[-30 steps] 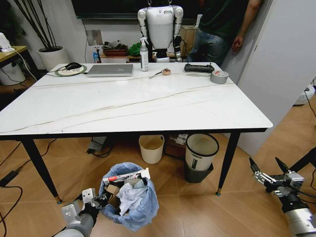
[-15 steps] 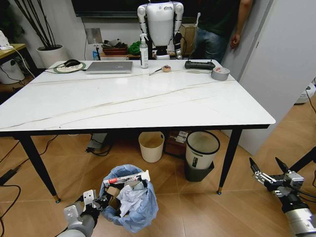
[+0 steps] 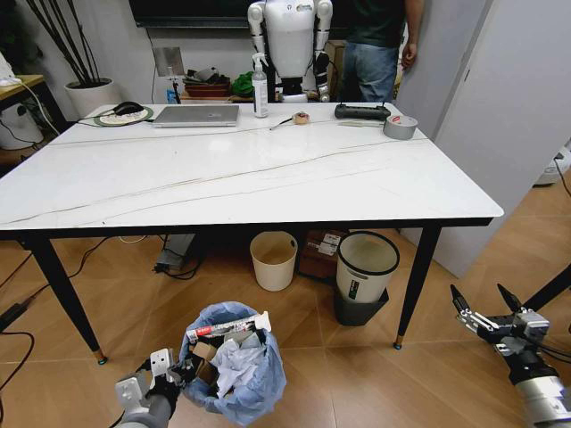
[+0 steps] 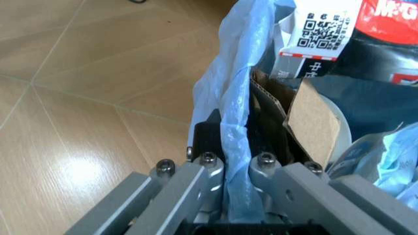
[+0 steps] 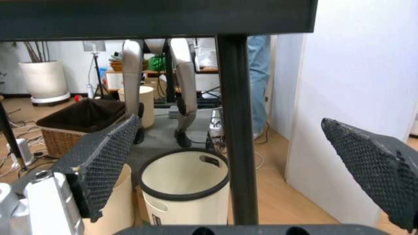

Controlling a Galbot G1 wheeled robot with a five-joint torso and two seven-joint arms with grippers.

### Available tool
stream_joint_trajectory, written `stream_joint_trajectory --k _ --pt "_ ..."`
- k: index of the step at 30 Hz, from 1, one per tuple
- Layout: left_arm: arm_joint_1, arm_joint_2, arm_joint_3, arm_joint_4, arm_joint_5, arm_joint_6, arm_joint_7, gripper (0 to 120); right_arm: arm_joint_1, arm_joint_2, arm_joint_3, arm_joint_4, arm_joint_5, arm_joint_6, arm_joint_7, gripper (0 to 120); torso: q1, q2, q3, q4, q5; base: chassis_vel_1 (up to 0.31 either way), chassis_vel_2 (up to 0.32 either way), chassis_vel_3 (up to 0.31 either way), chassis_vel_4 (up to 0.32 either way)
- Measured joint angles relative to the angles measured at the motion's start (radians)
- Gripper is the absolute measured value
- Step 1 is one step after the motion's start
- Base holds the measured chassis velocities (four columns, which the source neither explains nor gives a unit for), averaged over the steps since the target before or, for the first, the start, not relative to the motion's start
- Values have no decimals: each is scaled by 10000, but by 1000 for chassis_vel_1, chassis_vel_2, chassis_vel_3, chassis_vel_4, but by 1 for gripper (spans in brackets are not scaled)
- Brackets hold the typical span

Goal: Pick up the trash bin and place the trash from the table into it.

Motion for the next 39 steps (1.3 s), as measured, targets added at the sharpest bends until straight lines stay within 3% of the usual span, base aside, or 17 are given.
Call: stream_joint_trajectory --k 39 --pt "-764 13 151 512 -136 -1 41 0 0 0 0 -1 0 0 0 100 -591 -1600 -1007 0 0 0 0 0 0"
